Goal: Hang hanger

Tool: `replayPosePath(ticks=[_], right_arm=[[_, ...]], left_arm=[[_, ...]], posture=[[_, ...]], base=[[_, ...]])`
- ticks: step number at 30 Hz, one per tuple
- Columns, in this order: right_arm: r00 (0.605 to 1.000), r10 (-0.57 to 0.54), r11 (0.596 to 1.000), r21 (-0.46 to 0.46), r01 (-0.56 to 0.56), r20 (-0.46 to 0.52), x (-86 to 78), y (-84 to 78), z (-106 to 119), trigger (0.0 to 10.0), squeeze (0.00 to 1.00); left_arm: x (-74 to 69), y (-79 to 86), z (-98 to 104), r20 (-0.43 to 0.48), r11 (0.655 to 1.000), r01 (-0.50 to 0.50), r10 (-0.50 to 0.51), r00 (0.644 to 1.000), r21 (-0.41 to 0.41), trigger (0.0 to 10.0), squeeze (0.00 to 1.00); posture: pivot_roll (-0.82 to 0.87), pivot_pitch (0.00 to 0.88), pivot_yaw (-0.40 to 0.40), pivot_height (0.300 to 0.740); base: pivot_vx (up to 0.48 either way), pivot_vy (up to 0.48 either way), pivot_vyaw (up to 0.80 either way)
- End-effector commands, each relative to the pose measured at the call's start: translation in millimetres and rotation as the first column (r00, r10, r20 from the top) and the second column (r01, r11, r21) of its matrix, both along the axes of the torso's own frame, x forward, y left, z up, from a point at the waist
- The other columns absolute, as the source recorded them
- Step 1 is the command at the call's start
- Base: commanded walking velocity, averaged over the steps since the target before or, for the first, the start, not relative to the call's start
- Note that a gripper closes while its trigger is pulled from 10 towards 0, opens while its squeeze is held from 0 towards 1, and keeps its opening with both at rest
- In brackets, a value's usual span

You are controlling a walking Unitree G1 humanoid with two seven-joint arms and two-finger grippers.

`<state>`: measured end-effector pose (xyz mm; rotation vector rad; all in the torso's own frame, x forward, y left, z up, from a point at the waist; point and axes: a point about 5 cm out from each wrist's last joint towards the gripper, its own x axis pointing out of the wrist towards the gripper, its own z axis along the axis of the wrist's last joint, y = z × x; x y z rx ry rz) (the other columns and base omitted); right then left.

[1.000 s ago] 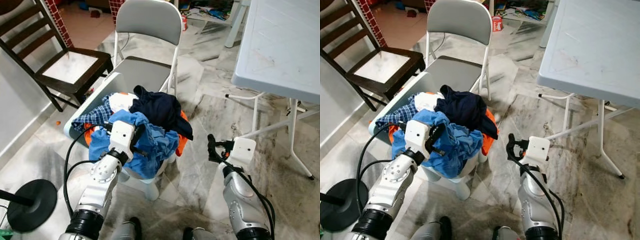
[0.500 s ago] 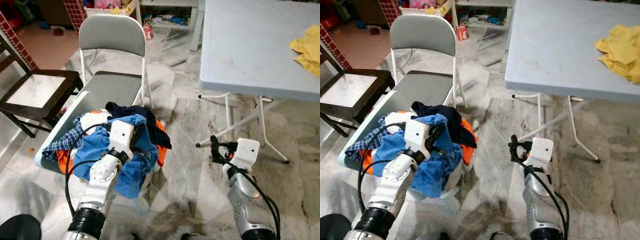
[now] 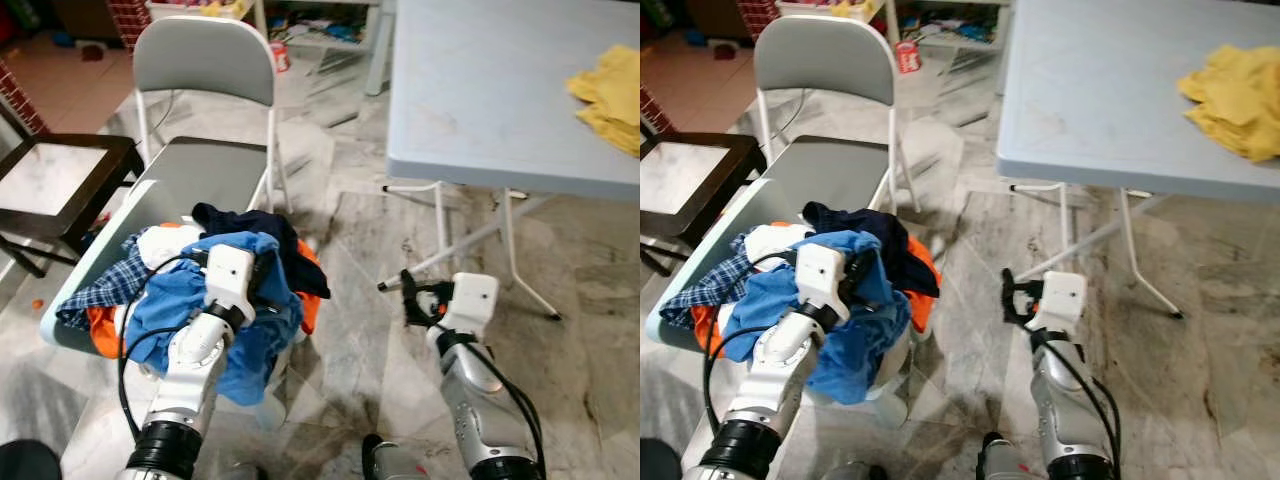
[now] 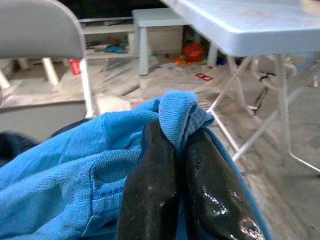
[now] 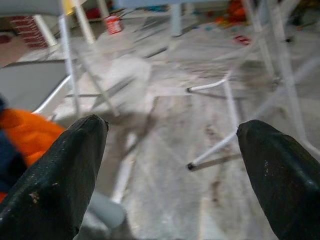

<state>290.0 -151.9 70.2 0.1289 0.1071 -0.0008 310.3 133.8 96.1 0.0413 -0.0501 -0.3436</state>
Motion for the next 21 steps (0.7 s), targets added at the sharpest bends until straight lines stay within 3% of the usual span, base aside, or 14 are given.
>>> replayPosePath(ticks=[1, 21], right_arm=[[1.000, -0.020, 1.000, -0.002, 0.020, -0.007, -4.0, -4.7, -1.0, 10.0, 0.00], [0.997, -0.071, 0.997, -0.007, 0.071, -0.017, -14.6, -11.9, -5.2, 10.0, 0.00]], left_arm=[[0.5, -3.8, 0.0, -0.008, 1.000, 0.018, -0.018, 1.000, 0.000, 10.0, 0.00], [6.6, -11.1, 5.3, -0.006, 0.997, 0.074, -0.074, 0.997, 0.015, 10.0, 0.00]], posture=[[-0.07, 0.222, 0.046, 0.740], [-0.10, 0.226, 0.085, 0.740]], base=[[0.000, -0.341, -0.46], [0.000, -0.347, -0.02]])
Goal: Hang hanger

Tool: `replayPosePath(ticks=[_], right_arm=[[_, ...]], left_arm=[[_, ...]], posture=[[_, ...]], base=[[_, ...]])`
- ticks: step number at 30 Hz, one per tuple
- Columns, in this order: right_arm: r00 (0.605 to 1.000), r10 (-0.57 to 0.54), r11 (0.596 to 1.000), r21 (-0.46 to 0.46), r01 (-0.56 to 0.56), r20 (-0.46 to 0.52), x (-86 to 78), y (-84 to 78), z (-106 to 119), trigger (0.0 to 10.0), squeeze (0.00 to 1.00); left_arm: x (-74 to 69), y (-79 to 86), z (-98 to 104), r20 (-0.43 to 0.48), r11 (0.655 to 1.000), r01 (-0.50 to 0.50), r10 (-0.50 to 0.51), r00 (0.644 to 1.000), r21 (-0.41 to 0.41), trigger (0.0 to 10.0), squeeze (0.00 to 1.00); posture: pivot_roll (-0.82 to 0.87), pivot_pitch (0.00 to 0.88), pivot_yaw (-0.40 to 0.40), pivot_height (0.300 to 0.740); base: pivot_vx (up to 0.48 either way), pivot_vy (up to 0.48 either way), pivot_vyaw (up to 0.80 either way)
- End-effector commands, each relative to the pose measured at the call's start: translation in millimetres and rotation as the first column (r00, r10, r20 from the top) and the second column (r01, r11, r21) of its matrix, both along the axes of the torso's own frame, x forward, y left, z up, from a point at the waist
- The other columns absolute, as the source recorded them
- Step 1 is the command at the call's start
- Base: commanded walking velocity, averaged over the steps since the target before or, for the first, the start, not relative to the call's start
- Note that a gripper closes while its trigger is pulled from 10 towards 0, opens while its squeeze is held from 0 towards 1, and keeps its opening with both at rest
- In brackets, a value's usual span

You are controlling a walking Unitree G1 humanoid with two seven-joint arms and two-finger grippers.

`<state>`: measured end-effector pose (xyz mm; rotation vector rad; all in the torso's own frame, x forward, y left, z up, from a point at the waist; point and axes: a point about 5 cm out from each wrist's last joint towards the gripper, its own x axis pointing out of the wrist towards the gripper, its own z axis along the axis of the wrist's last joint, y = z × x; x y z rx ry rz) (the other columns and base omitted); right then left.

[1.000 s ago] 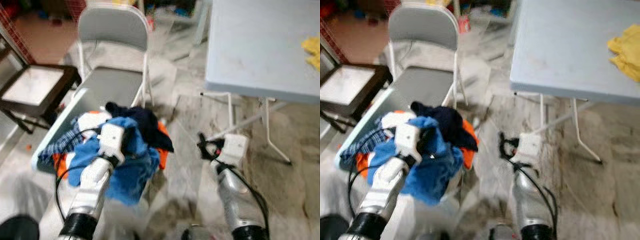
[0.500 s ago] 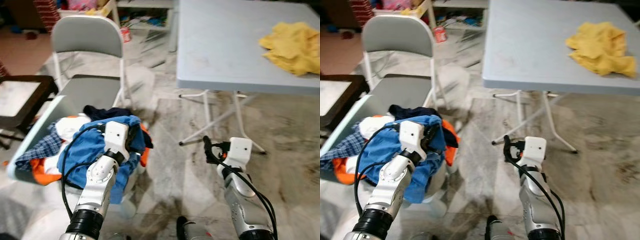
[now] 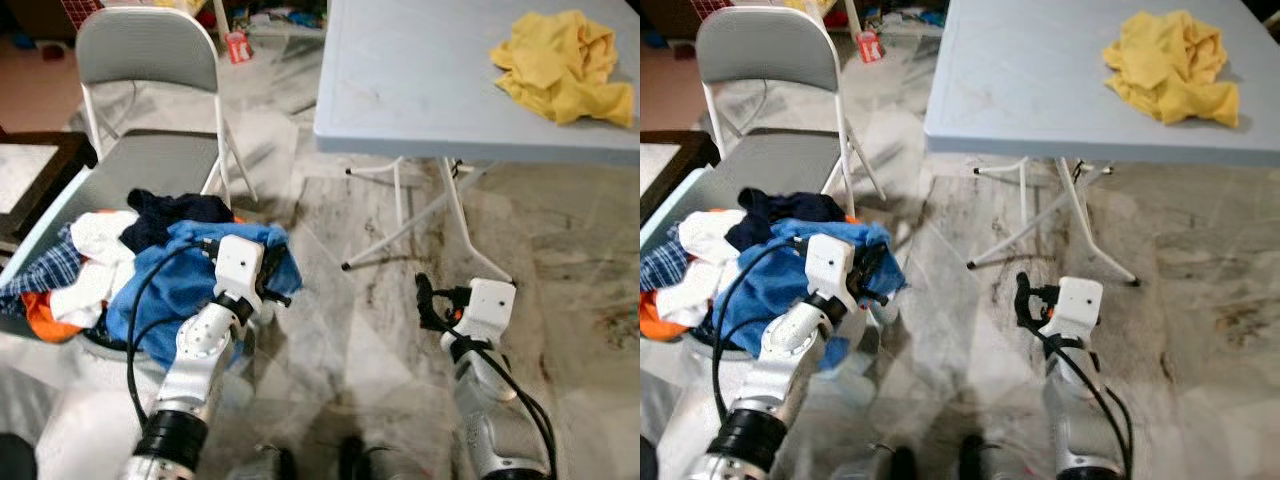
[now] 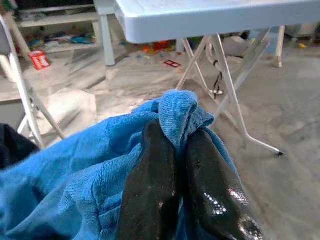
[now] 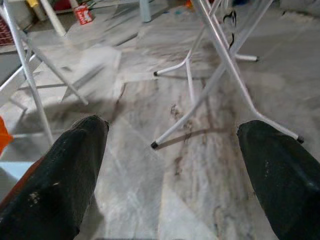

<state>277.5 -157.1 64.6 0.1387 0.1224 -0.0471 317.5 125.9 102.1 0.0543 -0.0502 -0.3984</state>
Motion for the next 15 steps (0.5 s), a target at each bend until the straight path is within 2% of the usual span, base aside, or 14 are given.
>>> replayPosePath(ticks=[1, 15], right_arm=[[1.000, -0.026, 1.000, -0.014, 0.026, 0.000, -2.3, -6.4, 0.2, 10.0, 0.00], [0.999, -0.042, 0.999, -0.003, 0.042, 0.003, 0.7, -4.5, 0.9, 10.0, 0.00]], left_arm=[[-0.4, -3.0, -0.4, -0.006, 1.000, 0.020, -0.020, 1.000, 0.001, 10.0, 0.00], [3.4, -1.5, 3.0, 0.001, 0.999, 0.030, -0.030, 1.000, 0.018, 10.0, 0.00]], posture=[[-0.10, 0.225, 0.085, 0.740], [-0.09, 0.220, 0.103, 0.740]], base=[[0.000, -0.375, 0.00], [0.000, -0.325, 0.00]])
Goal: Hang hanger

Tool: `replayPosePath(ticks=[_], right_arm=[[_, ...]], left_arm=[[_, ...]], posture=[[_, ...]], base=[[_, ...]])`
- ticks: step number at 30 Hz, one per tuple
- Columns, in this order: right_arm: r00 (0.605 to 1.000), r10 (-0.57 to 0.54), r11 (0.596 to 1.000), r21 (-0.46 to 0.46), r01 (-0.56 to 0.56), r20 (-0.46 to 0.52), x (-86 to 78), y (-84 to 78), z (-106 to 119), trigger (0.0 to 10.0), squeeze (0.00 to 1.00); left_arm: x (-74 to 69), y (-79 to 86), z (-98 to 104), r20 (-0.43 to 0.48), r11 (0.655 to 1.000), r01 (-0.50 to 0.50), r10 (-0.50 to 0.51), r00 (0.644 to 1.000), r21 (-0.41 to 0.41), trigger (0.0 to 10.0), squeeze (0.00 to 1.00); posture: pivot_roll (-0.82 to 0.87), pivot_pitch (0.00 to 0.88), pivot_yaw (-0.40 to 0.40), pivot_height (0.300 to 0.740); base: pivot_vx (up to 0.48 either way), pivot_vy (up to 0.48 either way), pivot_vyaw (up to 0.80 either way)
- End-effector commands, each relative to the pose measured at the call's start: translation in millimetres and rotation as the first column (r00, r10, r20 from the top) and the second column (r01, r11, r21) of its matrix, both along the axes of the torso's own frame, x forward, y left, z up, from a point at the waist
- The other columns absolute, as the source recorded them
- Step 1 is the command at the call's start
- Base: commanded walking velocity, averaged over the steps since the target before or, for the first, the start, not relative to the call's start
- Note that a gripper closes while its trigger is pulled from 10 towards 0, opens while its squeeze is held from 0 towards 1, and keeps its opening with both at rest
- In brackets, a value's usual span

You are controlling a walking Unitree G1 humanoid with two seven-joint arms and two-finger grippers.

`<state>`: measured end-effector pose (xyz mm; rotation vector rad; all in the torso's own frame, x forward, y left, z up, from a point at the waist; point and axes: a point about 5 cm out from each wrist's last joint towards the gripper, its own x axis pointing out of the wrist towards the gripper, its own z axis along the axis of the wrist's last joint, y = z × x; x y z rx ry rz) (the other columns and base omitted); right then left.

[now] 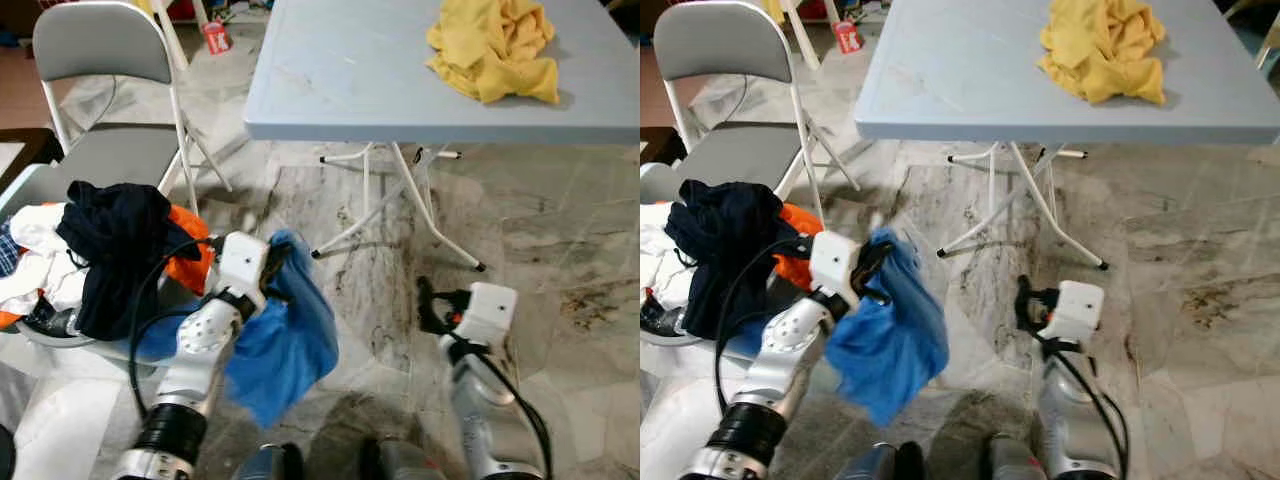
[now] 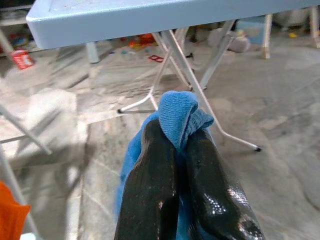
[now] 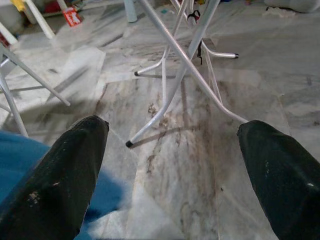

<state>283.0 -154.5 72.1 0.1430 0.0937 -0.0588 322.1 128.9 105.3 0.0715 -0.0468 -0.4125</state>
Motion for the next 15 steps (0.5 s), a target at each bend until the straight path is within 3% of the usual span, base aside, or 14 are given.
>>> replayPosePath(ticks=[1, 12, 15], right_arm=[[0.999, -0.029, 1.000, -0.006, 0.028, -0.025, -4.9, -7.1, -6.6, 10.0, 0.00], [0.999, -0.035, 0.999, -0.005, 0.035, -0.037, -6.5, -7.8, -9.9, 10.0, 0.00], [0.998, -0.041, 0.999, 0.004, 0.041, -0.037, -5.2, -6.8, -9.9, 10.0, 0.00]], left_arm=[[-1.2, -4.6, -0.2, 0.002, 1.000, 0.016, -0.016, 1.000, 0.000, 10.0, 0.00], [-0.3, -0.4, -5.6, -0.026, 0.999, -0.031, 0.031, 0.999, -0.021, 10.0, 0.00], [2.2, 2.5, -10.5, -0.080, 0.998, -0.056, 0.053, 0.995, -0.027, 10.0, 0.00]], posture=[[-0.09, 0.220, 0.103, 0.740], [-0.09, 0.220, 0.105, 0.740], [-0.08, 0.219, 0.110, 0.740]], base=[[0.000, -0.251, 0.00], [0.000, -0.022, 0.00], [0.000, 0.000, 0.00]])
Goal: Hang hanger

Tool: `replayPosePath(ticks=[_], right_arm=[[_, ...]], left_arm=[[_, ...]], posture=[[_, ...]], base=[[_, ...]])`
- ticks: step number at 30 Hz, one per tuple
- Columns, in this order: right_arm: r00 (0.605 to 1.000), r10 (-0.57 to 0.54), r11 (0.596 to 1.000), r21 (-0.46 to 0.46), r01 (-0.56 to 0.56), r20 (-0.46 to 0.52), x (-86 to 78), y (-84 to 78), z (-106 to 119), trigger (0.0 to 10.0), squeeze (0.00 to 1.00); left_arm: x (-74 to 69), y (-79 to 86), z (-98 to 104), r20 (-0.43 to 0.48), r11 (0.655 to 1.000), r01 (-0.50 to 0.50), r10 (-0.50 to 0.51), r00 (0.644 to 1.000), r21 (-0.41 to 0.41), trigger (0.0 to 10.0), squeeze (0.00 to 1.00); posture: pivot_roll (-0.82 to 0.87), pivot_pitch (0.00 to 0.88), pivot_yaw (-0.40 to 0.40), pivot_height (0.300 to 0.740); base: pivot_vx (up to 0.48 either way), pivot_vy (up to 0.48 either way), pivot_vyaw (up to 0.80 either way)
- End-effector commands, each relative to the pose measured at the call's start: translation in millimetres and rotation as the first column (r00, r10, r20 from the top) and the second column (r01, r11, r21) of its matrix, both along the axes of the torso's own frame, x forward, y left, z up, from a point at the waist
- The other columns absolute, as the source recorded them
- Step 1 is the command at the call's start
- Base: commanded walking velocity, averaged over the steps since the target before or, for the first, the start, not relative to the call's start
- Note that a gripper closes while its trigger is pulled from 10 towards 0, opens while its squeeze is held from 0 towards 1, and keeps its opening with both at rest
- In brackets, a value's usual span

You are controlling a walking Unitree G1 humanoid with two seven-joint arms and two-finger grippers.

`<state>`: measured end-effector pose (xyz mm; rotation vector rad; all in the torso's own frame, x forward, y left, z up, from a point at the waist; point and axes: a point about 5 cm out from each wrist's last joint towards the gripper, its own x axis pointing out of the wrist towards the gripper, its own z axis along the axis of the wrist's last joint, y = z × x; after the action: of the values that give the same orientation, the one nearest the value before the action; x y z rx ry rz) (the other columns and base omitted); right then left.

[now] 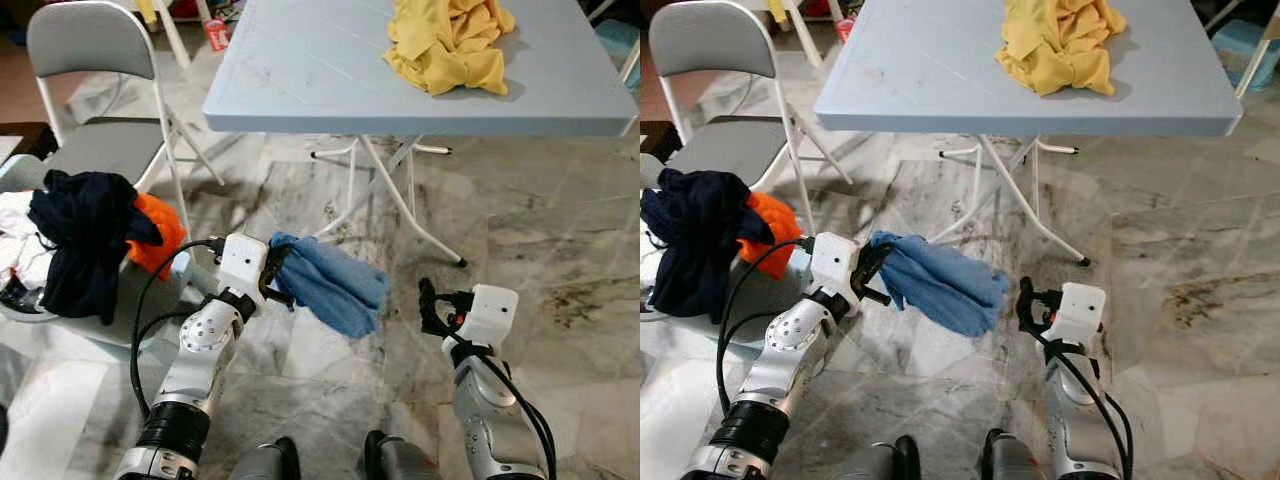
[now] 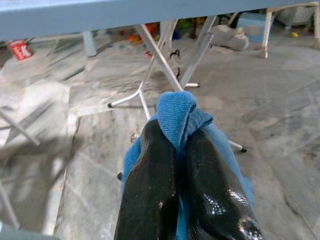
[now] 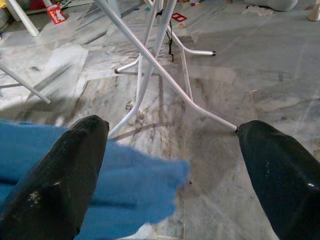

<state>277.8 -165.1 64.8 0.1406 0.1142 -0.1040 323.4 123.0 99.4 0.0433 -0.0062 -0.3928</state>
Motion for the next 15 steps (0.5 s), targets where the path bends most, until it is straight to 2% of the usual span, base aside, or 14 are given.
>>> replayPosePath(ticks=[1, 4, 7, 15], right_arm=[[1.000, 0.003, 1.000, 0.009, -0.002, -0.013, 0.2, 4.0, -2.5, 10.0, 0.00], [1.000, 0.001, 1.000, 0.011, -0.001, -0.016, 0.4, 4.3, -3.0, 10.0, 0.00], [1.000, 0.001, 1.000, 0.011, -0.001, -0.021, 0.1, 4.6, -4.2, 10.0, 0.00], [1.000, -0.002, 1.000, 0.004, 0.002, -0.018, 2.2, 2.3, -2.4, 10.0, 0.00]], left_arm=[[0.9, 8.8, -4.8, -0.036, 0.999, -0.032, 0.031, 0.999, -0.008, 10.0, 0.00], [1.0, 9.2, -4.6, -0.033, 1.000, -0.021, 0.020, 0.999, -0.009, 10.0, 0.00], [1.9, 9.8, -4.8, -0.037, 1.000, -0.021, 0.021, 0.999, -0.011, 10.0, 0.00], [1.4, 8.3, -4.8, -0.025, 1.000, 0.013, -0.013, 1.000, -0.010, 10.0, 0.00]], posture=[[-0.08, 0.218, 0.110, 0.740], [-0.08, 0.217, 0.111, 0.740], [-0.09, 0.215, 0.109, 0.740], [-0.09, 0.210, 0.105, 0.740]], base=[[0.000, 0.000, 0.00], [0.000, 0.000, -0.31], [0.000, 0.000, -0.76], [0.000, 0.382, -0.80]])
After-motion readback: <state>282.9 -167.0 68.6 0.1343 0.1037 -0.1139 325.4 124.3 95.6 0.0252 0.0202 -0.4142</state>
